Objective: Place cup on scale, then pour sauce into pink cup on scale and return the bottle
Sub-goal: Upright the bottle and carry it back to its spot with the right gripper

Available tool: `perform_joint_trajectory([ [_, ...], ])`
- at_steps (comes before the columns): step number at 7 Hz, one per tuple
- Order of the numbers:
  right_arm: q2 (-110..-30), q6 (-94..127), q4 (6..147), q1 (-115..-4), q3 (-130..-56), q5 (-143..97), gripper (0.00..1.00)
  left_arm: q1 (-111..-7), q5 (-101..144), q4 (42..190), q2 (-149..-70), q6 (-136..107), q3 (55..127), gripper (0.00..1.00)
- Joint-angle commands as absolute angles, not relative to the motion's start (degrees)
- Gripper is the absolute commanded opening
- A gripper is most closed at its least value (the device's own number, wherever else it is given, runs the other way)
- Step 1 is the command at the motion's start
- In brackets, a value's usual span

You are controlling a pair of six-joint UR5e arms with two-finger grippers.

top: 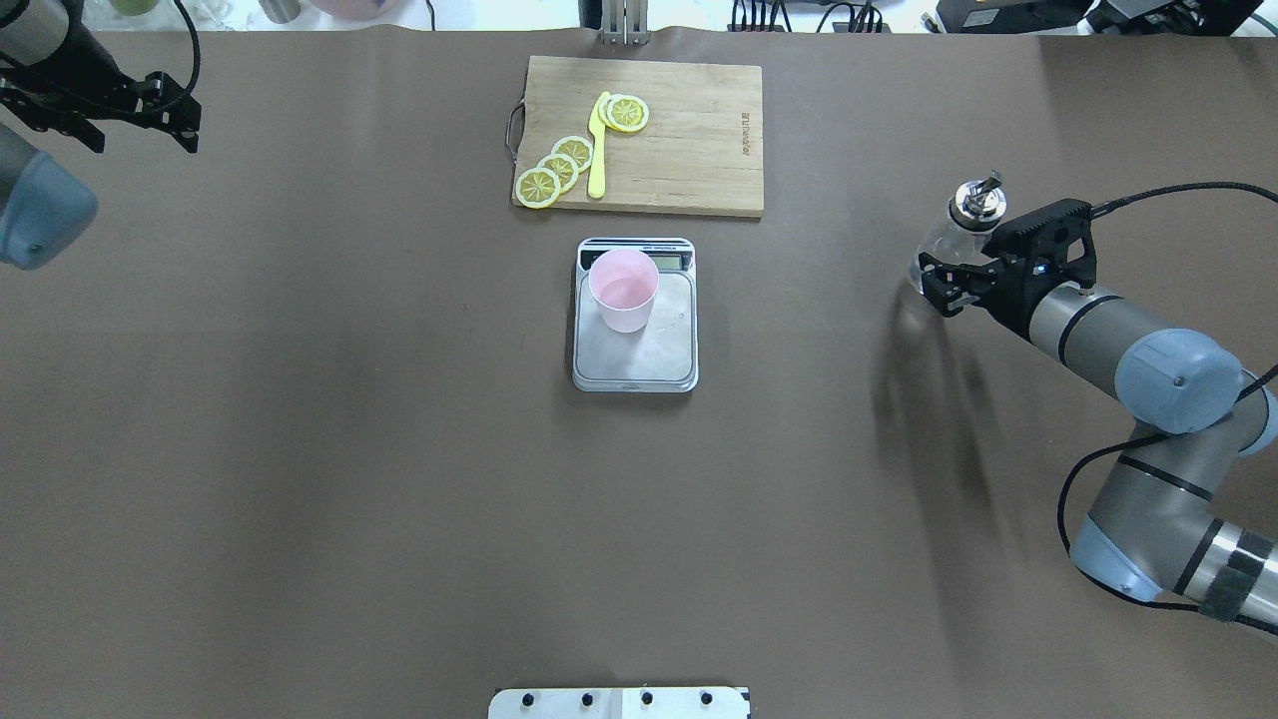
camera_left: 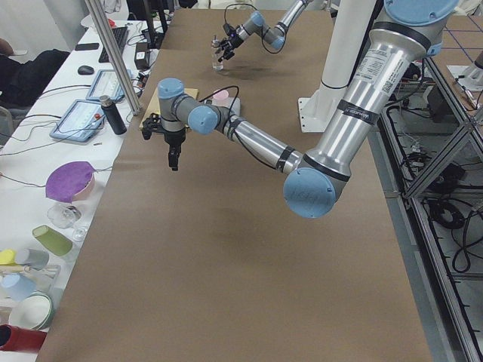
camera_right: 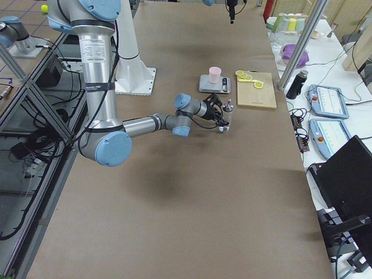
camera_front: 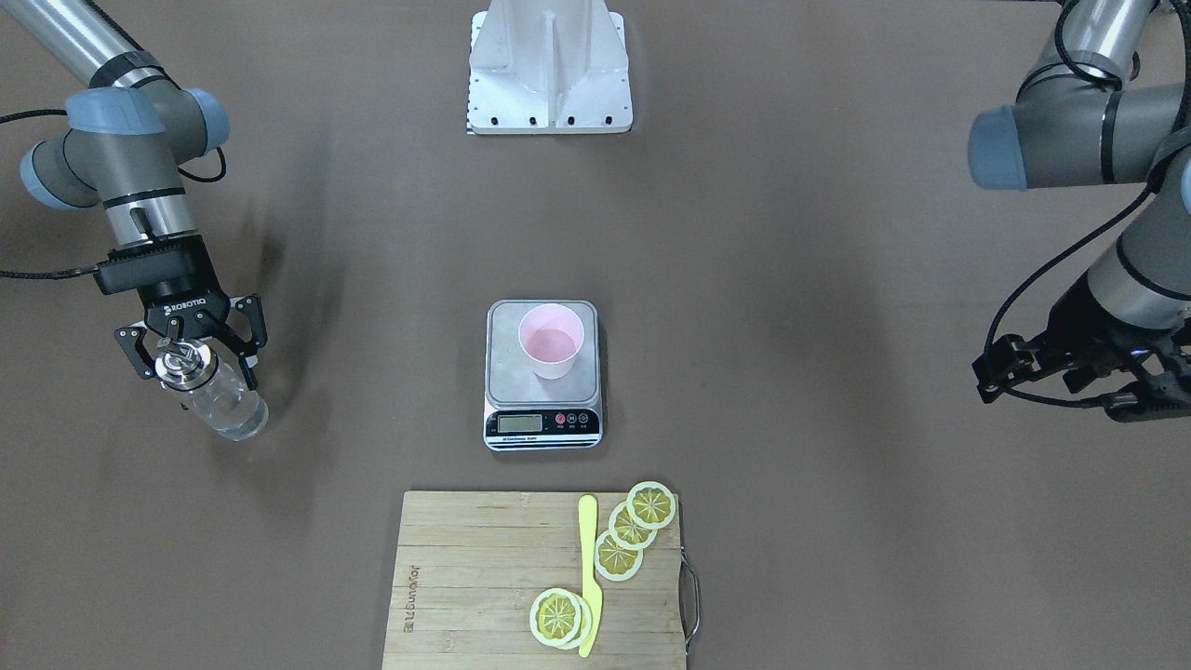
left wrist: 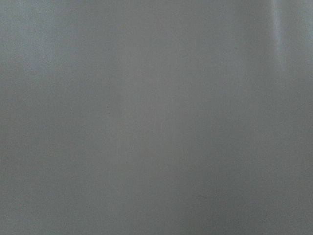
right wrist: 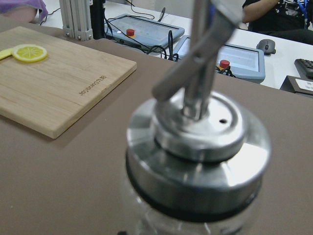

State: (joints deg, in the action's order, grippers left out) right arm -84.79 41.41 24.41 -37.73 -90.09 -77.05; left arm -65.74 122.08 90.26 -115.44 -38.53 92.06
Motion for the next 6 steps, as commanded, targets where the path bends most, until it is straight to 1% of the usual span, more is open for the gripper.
perform_joint_trajectory([
  [1, -84.46, 41.48, 24.87, -39.80, -88.42, -82.68, 0.00, -65.74, 122.08, 90.26, -115.31, -38.50, 92.02, 0.99],
  [2, -83.94, 41.48, 26.18, -41.38, -88.42, -85.40, 0.00, -65.74, 122.08, 90.26, -115.23, -38.50, 92.02, 0.99],
  [3, -83.41, 41.40, 27.15, -43.92, -88.42, -89.78, 0.99, -65.74, 122.08, 90.26, -115.22, -38.41, 92.02, 0.99],
  [6, -83.40, 44.36, 27.51, -45.70, -89.29, -93.95, 1.00, -65.74, 121.99, 90.26, -115.14, -38.41, 92.02, 0.99],
])
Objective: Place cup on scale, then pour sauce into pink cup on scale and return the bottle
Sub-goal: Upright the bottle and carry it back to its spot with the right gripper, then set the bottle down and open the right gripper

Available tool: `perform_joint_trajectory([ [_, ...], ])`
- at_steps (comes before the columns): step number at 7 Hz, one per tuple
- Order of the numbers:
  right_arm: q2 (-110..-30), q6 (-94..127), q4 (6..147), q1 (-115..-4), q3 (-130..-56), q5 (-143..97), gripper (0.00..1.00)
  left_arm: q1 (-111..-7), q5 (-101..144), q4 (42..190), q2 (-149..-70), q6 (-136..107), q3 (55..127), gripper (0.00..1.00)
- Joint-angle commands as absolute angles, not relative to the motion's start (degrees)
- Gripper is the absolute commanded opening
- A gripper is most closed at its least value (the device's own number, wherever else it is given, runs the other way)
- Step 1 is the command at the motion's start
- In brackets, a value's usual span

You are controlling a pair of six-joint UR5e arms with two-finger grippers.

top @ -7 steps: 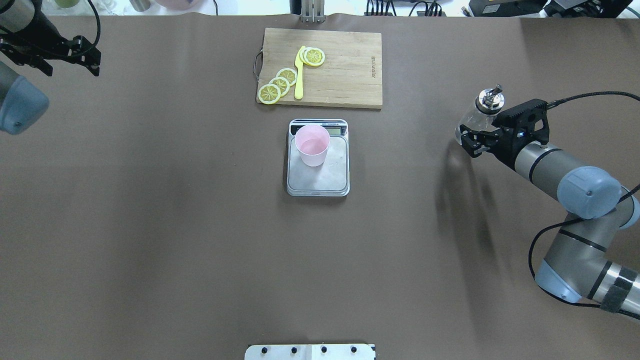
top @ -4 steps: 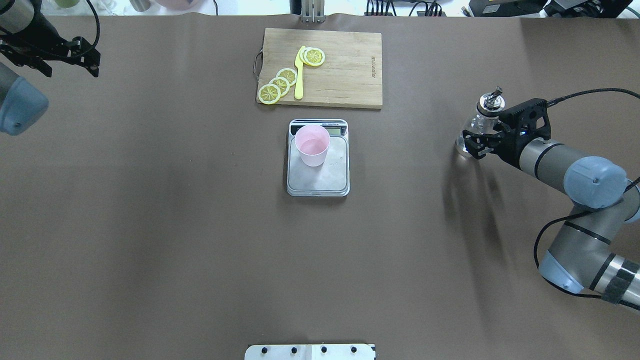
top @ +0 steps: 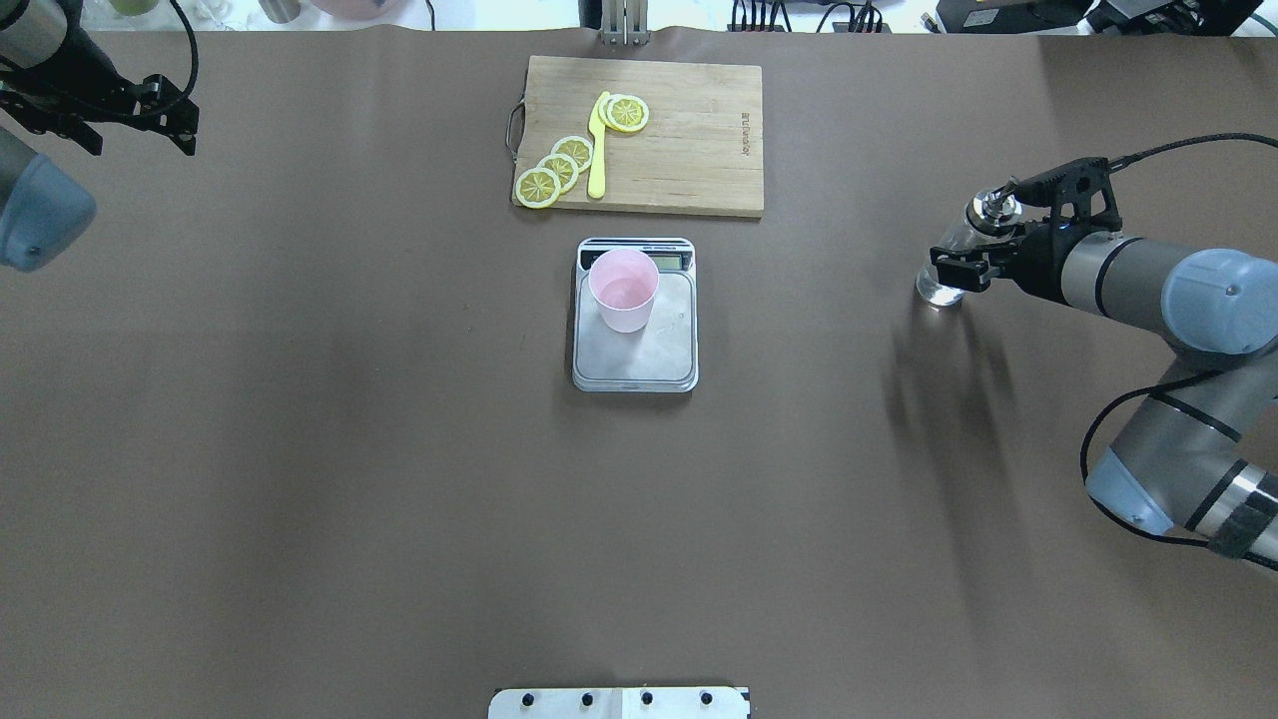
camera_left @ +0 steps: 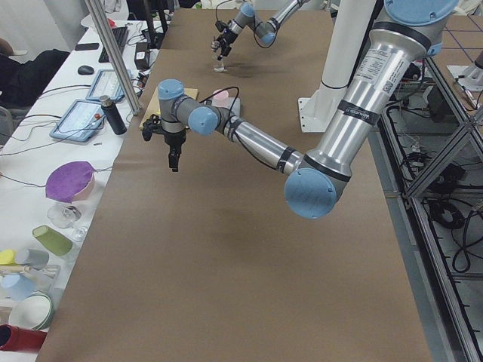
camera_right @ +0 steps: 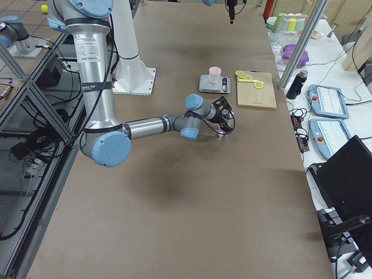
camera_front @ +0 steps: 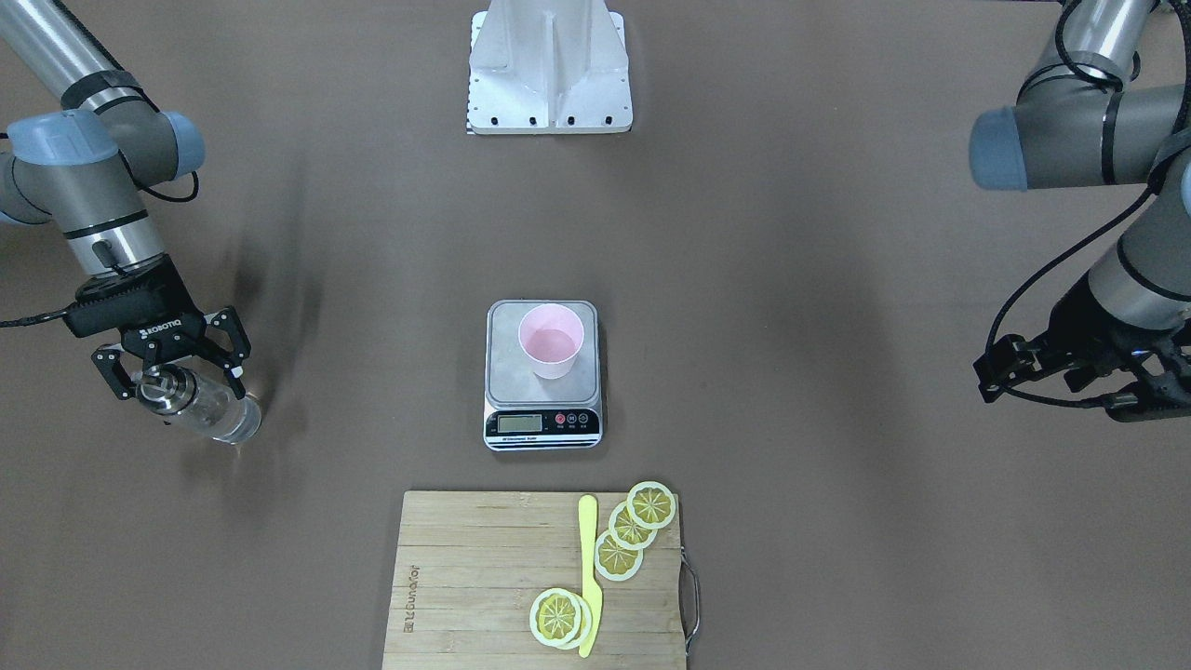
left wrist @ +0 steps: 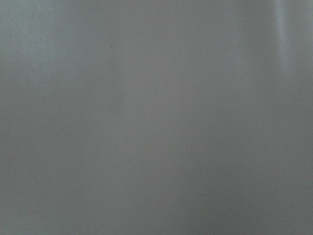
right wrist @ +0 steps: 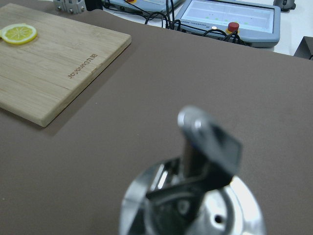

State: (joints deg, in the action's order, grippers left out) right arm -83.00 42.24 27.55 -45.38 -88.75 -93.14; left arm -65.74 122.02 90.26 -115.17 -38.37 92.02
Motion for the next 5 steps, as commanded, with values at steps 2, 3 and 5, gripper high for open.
perform_joint_trajectory([
  [2, -86.73, 50.42, 27.42, -44.39, -92.18, -97.44, 1.00, -65.74, 121.99, 90.26, -115.05, -38.23, 91.93, 0.99],
  [3, -89.45, 50.54, 28.12, -43.69, -94.29, -98.78, 1.00, -65.74, 121.99, 90.35, -114.87, -38.23, 92.02, 0.99],
  [5, -93.23, 50.36, 35.71, -43.94, -101.11, -103.34, 1.00, -65.74, 121.99, 90.53, -114.61, -38.06, 92.11, 0.99],
])
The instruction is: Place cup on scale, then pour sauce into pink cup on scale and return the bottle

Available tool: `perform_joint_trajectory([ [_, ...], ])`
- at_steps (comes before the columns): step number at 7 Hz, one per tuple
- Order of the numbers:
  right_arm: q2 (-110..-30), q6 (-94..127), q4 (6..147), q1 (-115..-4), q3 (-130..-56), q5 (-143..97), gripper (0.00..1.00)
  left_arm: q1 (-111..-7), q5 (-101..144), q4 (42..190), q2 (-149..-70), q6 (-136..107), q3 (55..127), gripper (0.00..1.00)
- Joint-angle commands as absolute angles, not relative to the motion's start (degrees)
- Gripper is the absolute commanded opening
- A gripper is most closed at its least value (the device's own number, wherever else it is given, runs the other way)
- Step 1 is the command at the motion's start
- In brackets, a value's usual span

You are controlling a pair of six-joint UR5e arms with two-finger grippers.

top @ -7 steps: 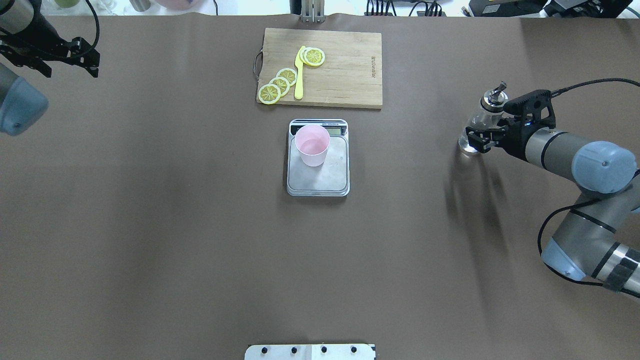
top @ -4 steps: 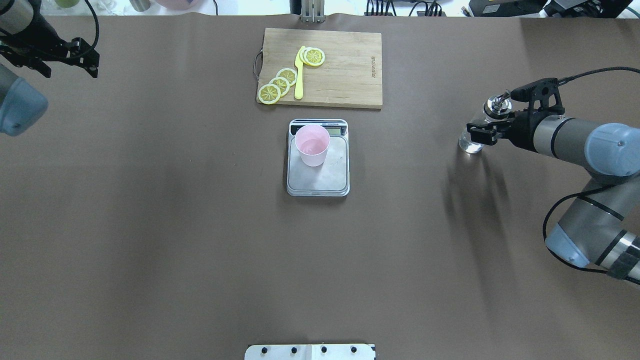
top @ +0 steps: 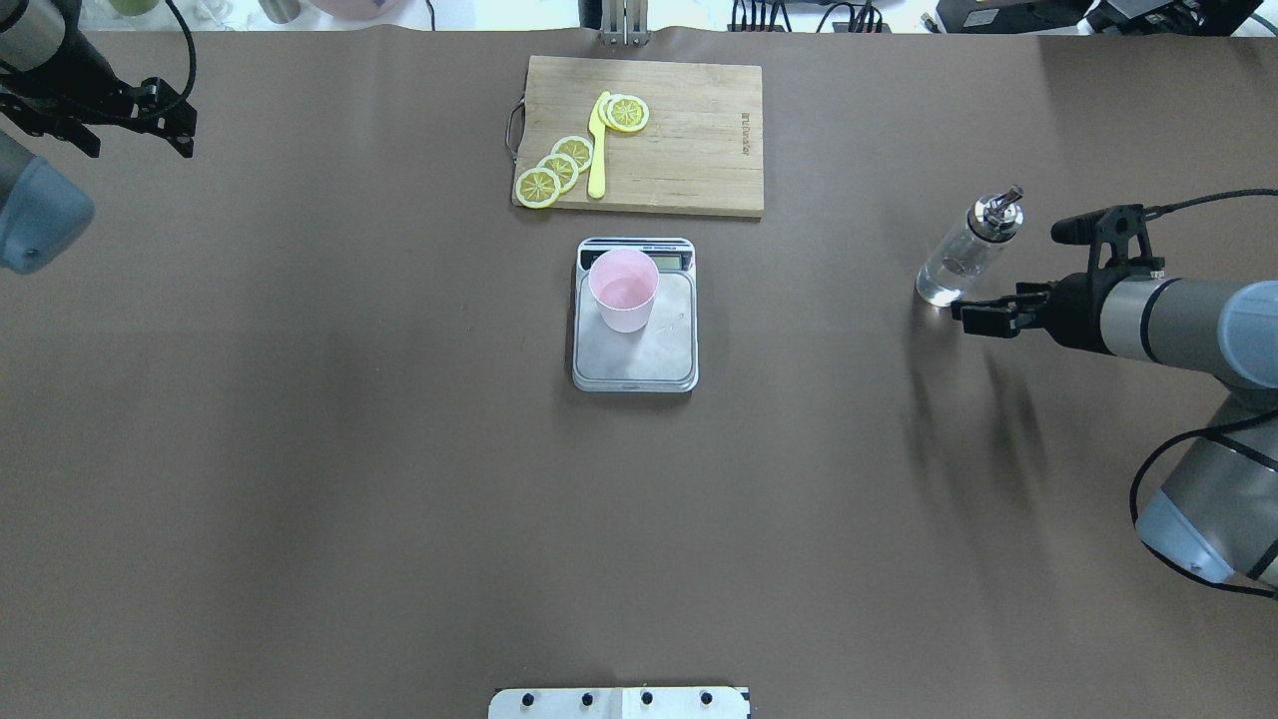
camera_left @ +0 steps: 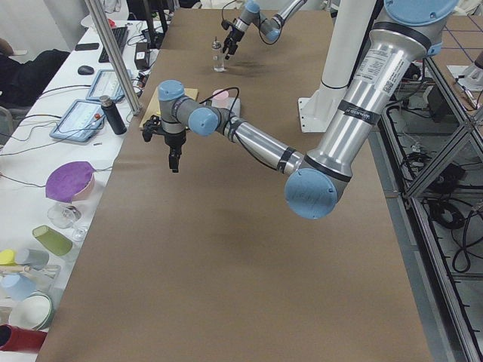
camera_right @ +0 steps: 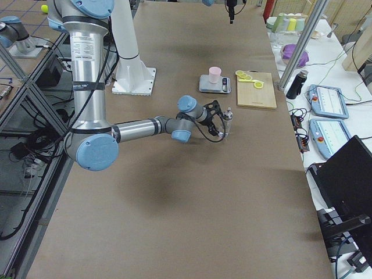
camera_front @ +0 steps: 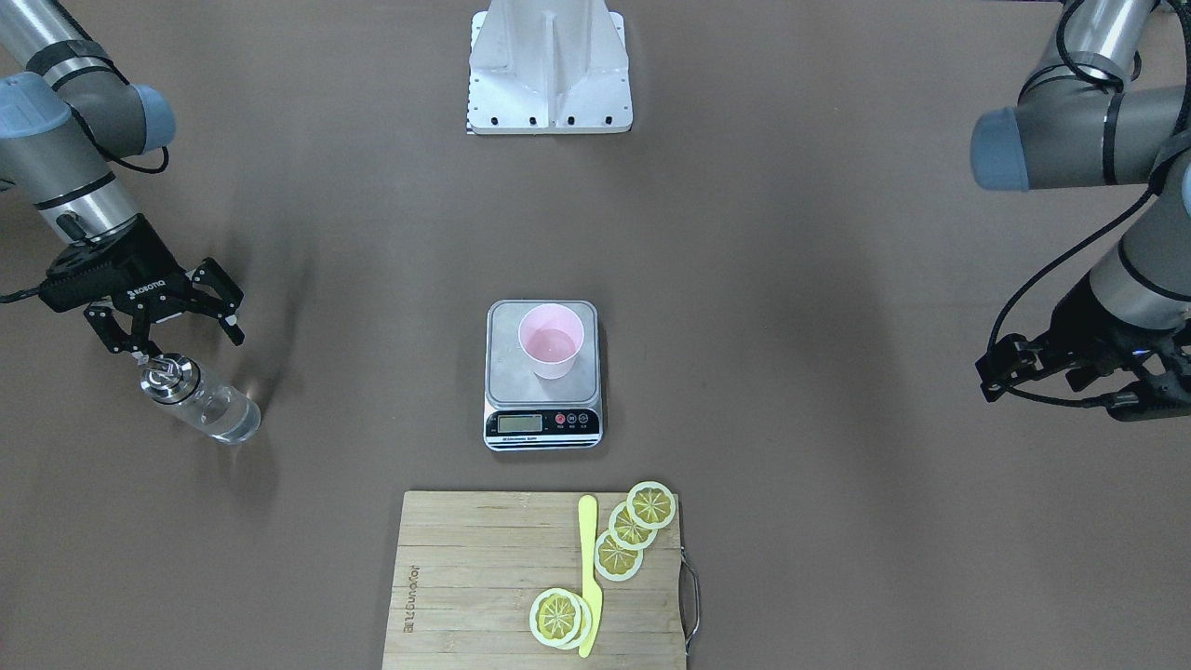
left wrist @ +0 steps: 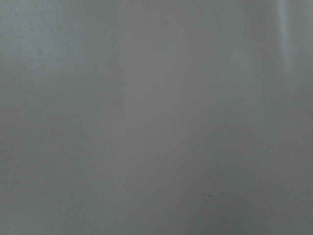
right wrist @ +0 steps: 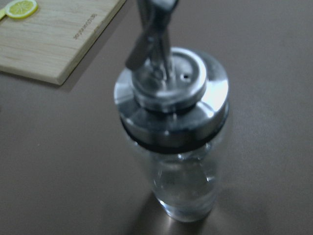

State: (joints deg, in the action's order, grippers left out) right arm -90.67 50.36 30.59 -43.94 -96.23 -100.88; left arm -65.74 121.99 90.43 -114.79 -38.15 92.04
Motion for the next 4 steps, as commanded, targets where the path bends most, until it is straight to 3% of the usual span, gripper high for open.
perform_joint_trajectory([
  [1, -93.34, 49.23, 49.69, -46.29, -108.73, -107.97, 1.00, -65.83, 121.99, 90.79, -114.17, -37.10, 92.11, 0.99],
  [2, -89.95, 43.91, 65.84, -50.41, -114.12, -112.89, 1.00, -67.40, 122.17, 91.14, -113.73, -35.09, 92.28, 0.99],
  [4, -85.01, 20.42, 85.17, -62.16, -114.53, -120.81, 1.00, -68.46, 121.82, 99.17, -108.23, -33.66, 92.20, 0.99],
])
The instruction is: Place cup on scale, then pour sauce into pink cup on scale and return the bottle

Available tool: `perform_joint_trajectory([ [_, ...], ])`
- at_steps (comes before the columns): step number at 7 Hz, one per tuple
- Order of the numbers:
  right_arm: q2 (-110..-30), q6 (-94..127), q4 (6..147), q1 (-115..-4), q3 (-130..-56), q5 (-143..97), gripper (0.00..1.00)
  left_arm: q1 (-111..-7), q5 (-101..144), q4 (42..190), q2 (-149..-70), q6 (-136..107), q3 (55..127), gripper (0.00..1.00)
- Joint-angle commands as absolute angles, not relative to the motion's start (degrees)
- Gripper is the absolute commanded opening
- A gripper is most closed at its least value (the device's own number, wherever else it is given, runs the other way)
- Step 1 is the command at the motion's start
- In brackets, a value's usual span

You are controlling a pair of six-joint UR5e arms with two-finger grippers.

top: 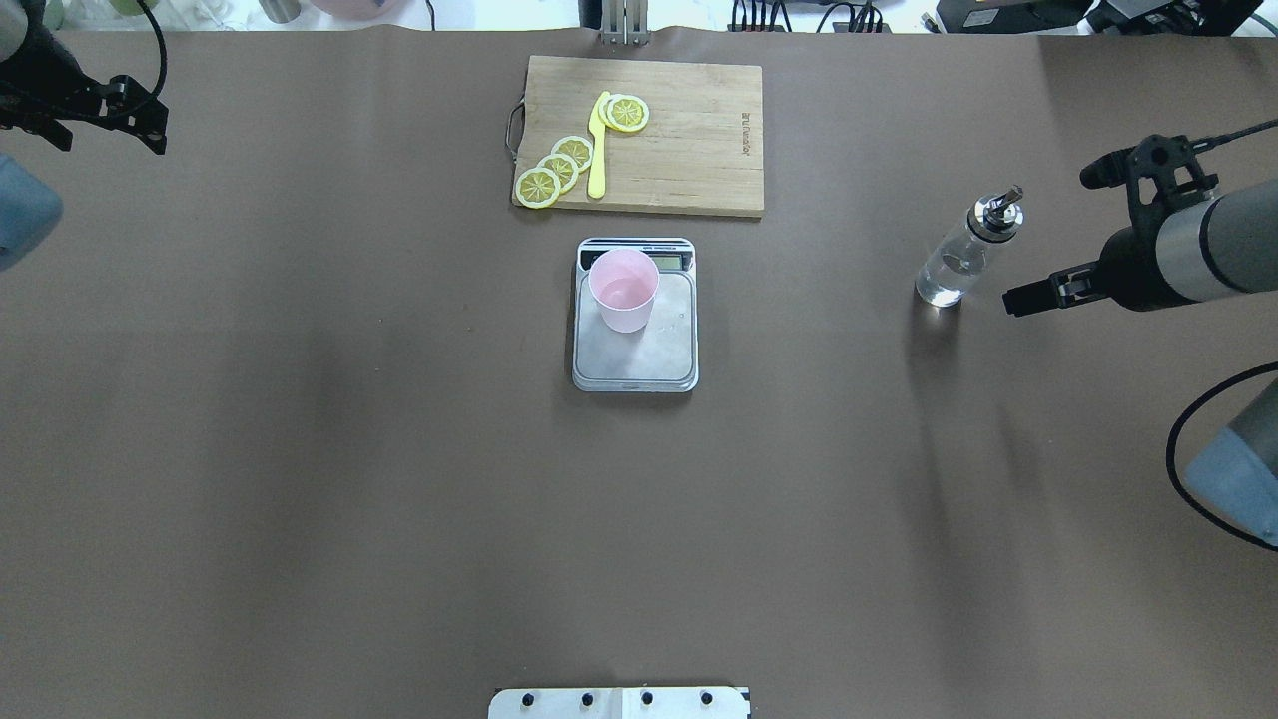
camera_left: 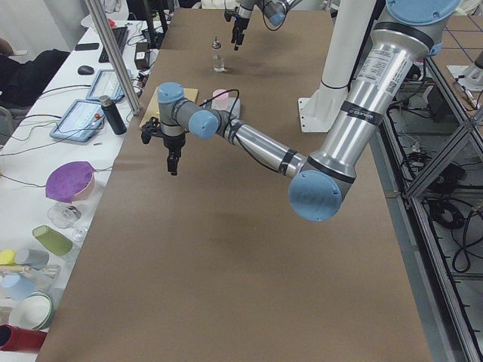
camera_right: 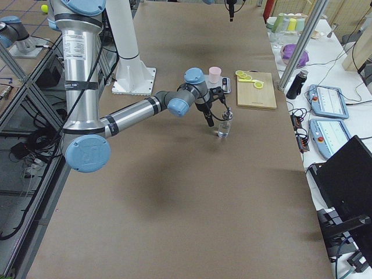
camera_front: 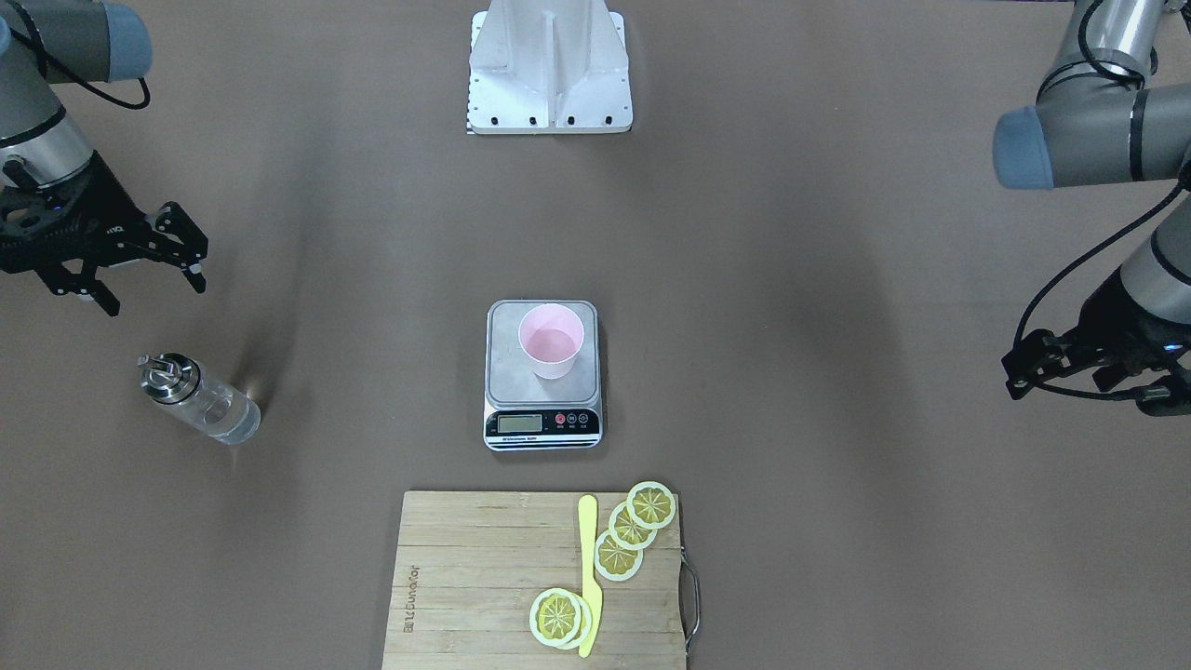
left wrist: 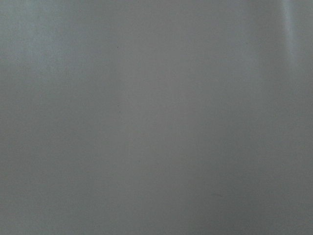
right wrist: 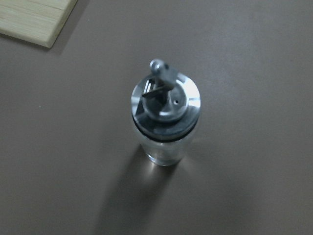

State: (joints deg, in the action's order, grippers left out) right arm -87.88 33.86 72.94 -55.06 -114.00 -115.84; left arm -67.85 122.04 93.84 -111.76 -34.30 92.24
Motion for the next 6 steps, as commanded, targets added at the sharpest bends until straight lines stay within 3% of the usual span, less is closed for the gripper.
perform_joint_trajectory([
  [1, -84.90, 14.21, 87.08, -67.71, -111.74, -126.16, 1.00, -71.34, 121.56, 102.71, -105.15, -27.31, 90.63, 0.99],
  [4, -83.50, 13.18, 86.75, -78.73, -93.91, -137.27, 1.00, -83.28, 127.15, 89.78, -109.87, -13.24, 85.43, 0.99],
  [6, -85.07, 12.75, 87.63, -83.64, -91.16, -137.28, 1.00, -90.06, 128.05, 89.30, -109.43, -7.39, 78.96, 0.99],
])
